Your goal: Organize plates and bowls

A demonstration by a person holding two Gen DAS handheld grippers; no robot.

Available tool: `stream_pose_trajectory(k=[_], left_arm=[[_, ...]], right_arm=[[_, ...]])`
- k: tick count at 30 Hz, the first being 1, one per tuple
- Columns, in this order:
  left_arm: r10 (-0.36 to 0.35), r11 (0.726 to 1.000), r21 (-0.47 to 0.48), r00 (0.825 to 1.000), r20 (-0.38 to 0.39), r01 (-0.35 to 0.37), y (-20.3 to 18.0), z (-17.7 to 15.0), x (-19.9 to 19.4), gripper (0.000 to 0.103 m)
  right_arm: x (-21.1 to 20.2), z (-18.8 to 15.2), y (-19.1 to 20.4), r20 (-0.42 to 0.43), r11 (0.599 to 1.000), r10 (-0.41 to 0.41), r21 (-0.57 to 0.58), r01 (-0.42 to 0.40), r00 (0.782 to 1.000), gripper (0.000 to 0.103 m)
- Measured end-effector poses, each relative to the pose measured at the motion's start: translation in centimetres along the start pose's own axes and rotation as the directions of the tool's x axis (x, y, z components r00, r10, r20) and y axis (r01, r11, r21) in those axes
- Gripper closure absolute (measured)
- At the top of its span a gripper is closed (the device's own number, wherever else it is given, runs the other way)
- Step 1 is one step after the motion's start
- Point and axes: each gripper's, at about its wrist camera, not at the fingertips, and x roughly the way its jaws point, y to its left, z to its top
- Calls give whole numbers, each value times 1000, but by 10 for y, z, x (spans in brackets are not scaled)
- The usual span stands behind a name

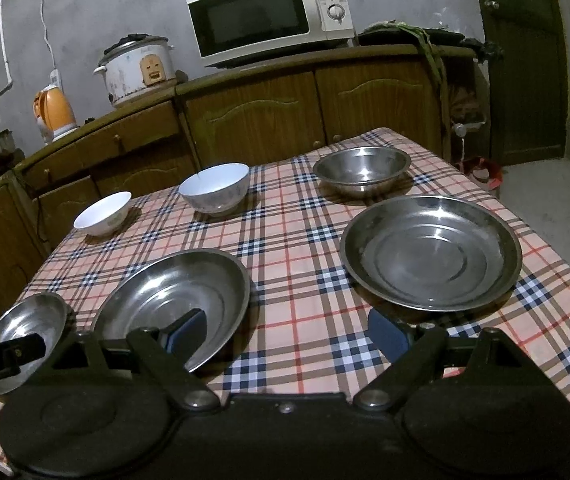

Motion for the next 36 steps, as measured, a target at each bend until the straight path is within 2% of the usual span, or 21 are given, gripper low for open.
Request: stream_pose_trajectory(k=[25, 36], left_arm=[[9, 1000, -20, 998, -63, -10, 8, -1, 29, 0], [-13, 1000, -2, 997, -82, 13, 4, 4, 56, 0]], right_arm=[[23, -4, 6, -40, 1000, 16, -27, -17, 999, 0], [52, -1, 10, -71, 997, 23, -77, -29, 997, 0]])
